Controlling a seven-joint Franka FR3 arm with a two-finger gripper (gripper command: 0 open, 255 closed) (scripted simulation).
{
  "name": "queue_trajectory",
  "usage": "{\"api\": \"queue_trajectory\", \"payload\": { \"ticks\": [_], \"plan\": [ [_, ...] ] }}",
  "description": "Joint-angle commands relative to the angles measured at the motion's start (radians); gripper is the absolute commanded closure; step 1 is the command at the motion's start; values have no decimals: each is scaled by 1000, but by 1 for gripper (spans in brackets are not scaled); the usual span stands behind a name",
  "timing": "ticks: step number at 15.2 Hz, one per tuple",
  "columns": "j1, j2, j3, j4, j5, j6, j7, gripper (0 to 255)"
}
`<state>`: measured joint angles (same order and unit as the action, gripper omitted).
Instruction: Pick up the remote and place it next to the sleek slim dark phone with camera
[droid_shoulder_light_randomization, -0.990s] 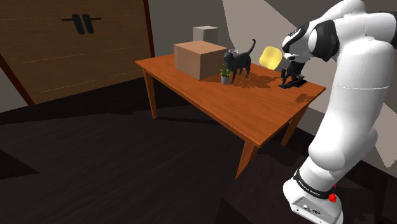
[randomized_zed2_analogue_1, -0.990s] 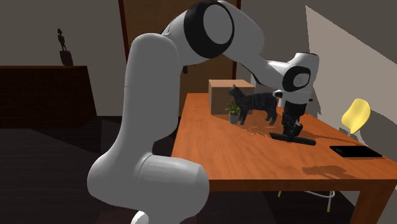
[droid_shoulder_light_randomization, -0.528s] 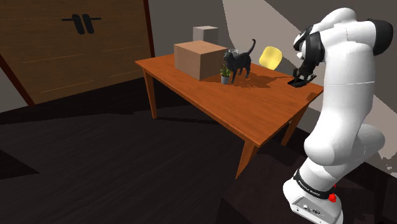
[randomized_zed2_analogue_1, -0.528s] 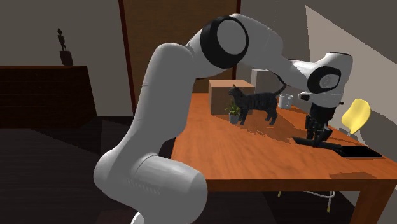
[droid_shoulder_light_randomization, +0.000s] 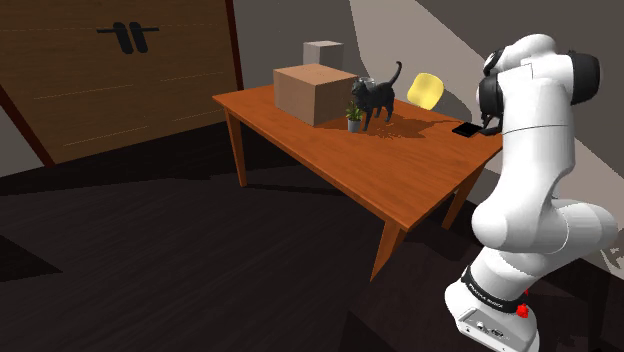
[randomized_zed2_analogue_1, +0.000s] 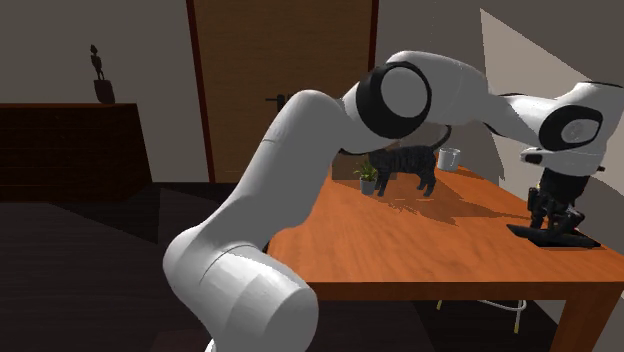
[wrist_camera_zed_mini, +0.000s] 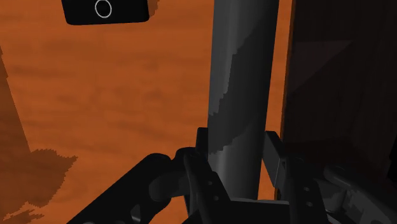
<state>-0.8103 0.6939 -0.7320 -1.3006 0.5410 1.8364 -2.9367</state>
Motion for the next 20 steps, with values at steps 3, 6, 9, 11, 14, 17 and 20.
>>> {"api": "queue_trajectory", "payload": {
  "ticks": [3, 6, 9, 11, 14, 17, 20],
  "plan": [
    [-170, 149, 39, 278, 44, -114, -17, 255],
    [-347, 320, 86, 629, 77, -248, 16, 255],
    [-319, 305, 82, 549, 76, -196, -3, 255],
    [-305, 301, 80, 509, 77, -167, -13, 255],
    [-289, 300, 80, 460, 80, -127, -25, 255],
    [-277, 304, 81, 422, 85, -91, -36, 255],
    [-269, 311, 84, 391, 90, -57, -46, 255]
  ]
}}
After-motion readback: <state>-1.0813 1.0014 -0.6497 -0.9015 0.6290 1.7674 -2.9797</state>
